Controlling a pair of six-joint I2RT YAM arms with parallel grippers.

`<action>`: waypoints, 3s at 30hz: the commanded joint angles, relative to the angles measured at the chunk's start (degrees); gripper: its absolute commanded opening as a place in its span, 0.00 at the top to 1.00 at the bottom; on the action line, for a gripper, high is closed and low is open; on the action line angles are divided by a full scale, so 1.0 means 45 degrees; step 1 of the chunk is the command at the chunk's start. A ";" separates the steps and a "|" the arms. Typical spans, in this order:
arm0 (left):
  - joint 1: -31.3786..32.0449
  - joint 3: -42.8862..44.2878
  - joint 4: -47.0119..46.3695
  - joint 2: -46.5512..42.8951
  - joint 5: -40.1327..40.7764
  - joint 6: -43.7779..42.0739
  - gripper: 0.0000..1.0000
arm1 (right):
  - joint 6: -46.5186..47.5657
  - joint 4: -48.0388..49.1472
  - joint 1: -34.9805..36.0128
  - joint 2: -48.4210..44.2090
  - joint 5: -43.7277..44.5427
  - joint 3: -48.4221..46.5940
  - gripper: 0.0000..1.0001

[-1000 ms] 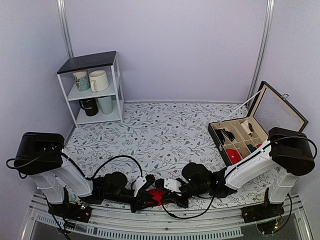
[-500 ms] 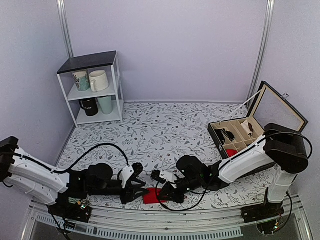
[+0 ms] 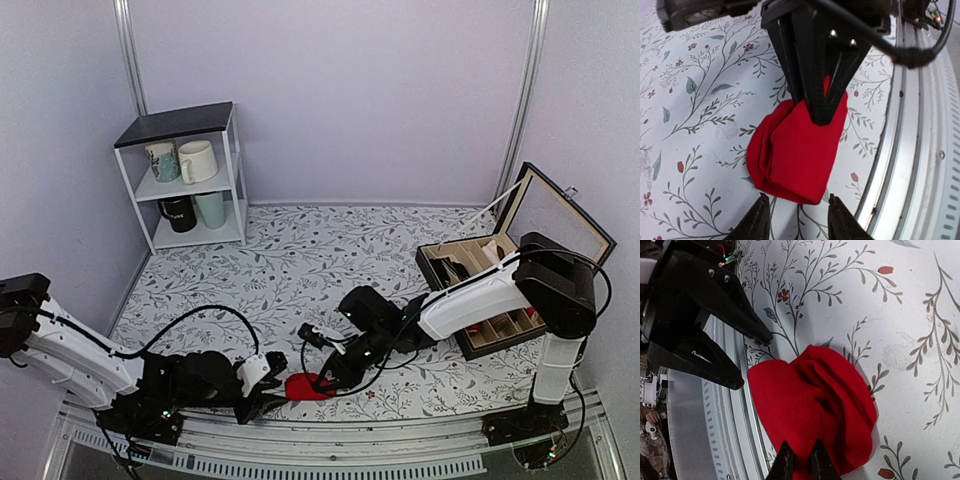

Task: Roll the socks
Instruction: Roll a pair of socks at the center of the board, then pick up the pair of socks from the center of the board.

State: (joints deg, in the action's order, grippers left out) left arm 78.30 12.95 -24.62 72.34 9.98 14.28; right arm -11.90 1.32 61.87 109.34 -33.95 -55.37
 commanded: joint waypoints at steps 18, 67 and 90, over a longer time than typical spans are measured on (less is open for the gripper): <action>0.1584 0.0474 -0.4399 0.3580 0.2939 -0.3879 0.41 | -0.0129 -0.4901 -0.0505 0.1927 0.0330 -0.0401 0.97; -0.0562 0.0560 -0.3259 0.6691 -0.1862 0.0334 1.00 | 0.1312 0.0616 -0.0492 -0.3035 0.1452 0.1597 0.27; -0.0603 0.0565 -0.3479 0.7049 -0.1927 0.0317 1.00 | 0.0532 0.1307 0.0176 -0.0520 0.0900 0.1769 0.21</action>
State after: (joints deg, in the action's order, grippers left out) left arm 75.85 17.50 -54.24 100.29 4.05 15.09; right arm -8.16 8.10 60.40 103.22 -29.76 -47.16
